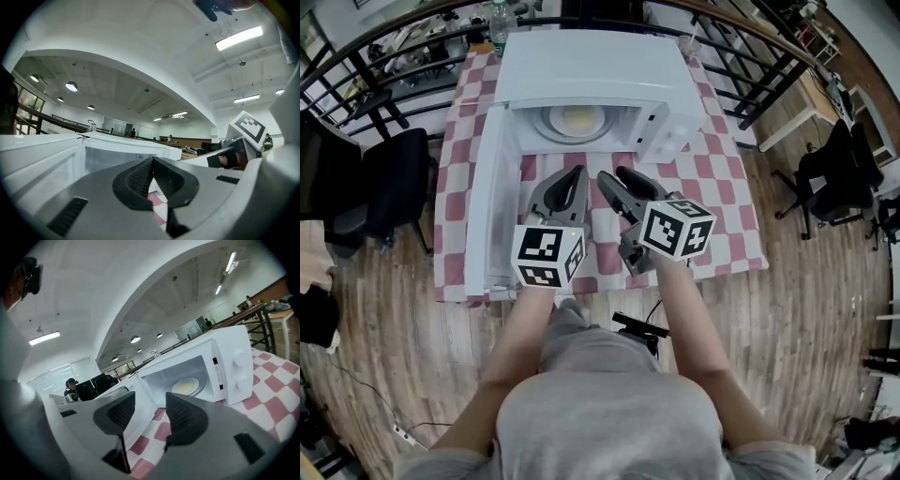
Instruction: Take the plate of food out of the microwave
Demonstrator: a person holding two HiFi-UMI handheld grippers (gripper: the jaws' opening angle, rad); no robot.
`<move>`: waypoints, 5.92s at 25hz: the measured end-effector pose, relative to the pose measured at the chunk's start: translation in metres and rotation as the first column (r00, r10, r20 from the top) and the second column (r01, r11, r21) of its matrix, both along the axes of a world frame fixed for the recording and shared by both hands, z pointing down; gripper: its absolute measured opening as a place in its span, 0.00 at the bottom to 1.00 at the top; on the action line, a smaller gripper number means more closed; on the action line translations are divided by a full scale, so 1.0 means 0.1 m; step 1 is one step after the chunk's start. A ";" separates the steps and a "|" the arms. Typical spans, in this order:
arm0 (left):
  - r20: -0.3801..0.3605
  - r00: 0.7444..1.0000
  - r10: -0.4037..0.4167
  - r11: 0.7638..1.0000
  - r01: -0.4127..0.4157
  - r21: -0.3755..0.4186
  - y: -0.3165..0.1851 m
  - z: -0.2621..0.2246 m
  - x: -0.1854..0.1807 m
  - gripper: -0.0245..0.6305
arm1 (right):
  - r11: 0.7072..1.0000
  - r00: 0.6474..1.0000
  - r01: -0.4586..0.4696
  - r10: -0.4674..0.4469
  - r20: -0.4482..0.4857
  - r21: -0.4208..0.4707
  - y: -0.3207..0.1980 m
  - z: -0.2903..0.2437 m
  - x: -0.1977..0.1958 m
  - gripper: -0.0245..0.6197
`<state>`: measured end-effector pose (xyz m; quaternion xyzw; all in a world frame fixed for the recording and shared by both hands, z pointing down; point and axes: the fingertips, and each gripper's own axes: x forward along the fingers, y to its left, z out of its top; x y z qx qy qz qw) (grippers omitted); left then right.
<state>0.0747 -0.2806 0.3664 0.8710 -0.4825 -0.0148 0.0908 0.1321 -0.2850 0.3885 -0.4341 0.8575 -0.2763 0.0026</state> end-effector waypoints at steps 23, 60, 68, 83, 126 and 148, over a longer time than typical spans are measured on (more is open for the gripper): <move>-0.006 0.998 -0.060 0.996 0.060 -0.060 -0.53 0.27 -0.31 0.04 | 0.891 0.851 -0.262 0.395 0.347 -0.371 -0.94 0.85 -0.09 0.55; 0.094 0.993 -0.075 0.996 0.079 -0.042 -0.81 0.46 -0.24 0.04 | 0.622 0.493 -0.404 0.766 0.413 -0.671 -1.72 2.00 -0.12 0.55; 0.102 0.992 -0.080 0.995 0.086 -0.056 -0.83 0.49 -0.28 0.04 | 0.599 0.475 -0.388 0.781 0.405 -0.700 -1.88 2.11 -0.11 0.55; 0.127 0.990 -0.067 0.995 0.075 -0.060 -0.83 0.53 -0.28 0.04 | 0.542 0.479 -0.375 0.808 0.343 -0.752 -1.97 2.20 -0.15 0.53; 0.074 0.994 -0.083 0.995 0.087 -0.051 -0.74 0.45 -0.30 0.04 | 0.653 0.595 -0.324 0.703 0.390 -0.684 -1.65 1.85 -0.15 0.10; 0.047 0.994 -0.101 0.993 0.103 -0.050 -0.53 0.43 -0.40 0.04 | 0.700 0.552 -0.264 0.674 0.491 -0.664 -1.40 1.79 -0.15 0.09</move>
